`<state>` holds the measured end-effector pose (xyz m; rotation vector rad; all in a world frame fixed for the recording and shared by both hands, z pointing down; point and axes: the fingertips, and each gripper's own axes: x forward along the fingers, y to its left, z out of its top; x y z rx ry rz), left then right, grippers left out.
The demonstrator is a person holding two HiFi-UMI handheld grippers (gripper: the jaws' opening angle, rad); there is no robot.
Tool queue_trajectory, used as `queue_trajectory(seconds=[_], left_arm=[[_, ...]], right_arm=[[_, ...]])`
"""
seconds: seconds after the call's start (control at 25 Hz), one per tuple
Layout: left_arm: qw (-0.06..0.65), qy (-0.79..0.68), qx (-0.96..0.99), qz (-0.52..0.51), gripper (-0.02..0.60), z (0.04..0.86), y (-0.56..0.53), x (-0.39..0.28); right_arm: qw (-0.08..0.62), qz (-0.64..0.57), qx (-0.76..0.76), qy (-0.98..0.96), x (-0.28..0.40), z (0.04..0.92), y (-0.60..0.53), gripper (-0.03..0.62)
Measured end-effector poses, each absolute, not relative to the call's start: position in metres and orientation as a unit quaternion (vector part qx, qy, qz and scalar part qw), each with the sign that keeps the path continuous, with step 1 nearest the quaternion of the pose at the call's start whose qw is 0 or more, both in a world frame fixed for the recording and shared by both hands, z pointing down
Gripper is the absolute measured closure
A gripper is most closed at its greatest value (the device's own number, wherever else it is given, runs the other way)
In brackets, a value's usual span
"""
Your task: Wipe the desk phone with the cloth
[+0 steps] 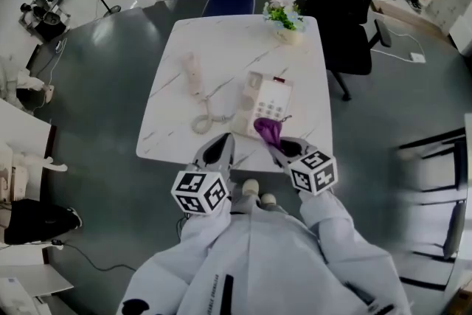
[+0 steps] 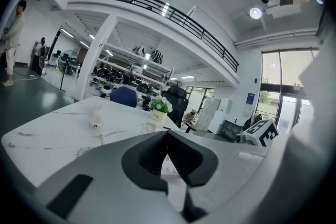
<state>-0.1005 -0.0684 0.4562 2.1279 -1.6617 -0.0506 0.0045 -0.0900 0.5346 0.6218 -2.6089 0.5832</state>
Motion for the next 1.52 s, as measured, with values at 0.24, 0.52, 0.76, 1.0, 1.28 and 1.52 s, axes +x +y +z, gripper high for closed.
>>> queue_trajectory(seconds=[0.24,0.52,0.76,1.0,1.28,1.52], left_arm=[[0.205,-0.602,0.771,-0.023,0.584,0.446,-0.078,-0.104],[0.203,-0.590,0.781,-0.019,0.584,0.441,-0.097,-0.111],[0.211,-0.569,0.795,-0.010,0.583,0.445,-0.124,-0.122],[0.223,-0.546,0.808,-0.003,0.584,0.453,-0.153,-0.136],[0.233,-0.521,0.821,-0.001,0.584,0.457,-0.184,-0.148],[0.241,-0.504,0.830,0.003,0.584,0.464,-0.203,-0.153]], right_arm=[[0.121,0.210,0.259,-0.935,0.015,0.499,-0.112,0.553],[0.071,0.209,0.295,-0.930,0.018,0.475,-0.137,0.553],[0.053,0.203,0.336,-0.918,0.016,0.470,-0.171,0.553],[0.046,0.190,0.378,-0.905,0.009,0.463,-0.209,0.553],[0.054,0.164,0.408,-0.896,-0.005,0.452,-0.241,0.553],[0.098,0.113,0.424,-0.893,-0.014,0.452,-0.267,0.553]])
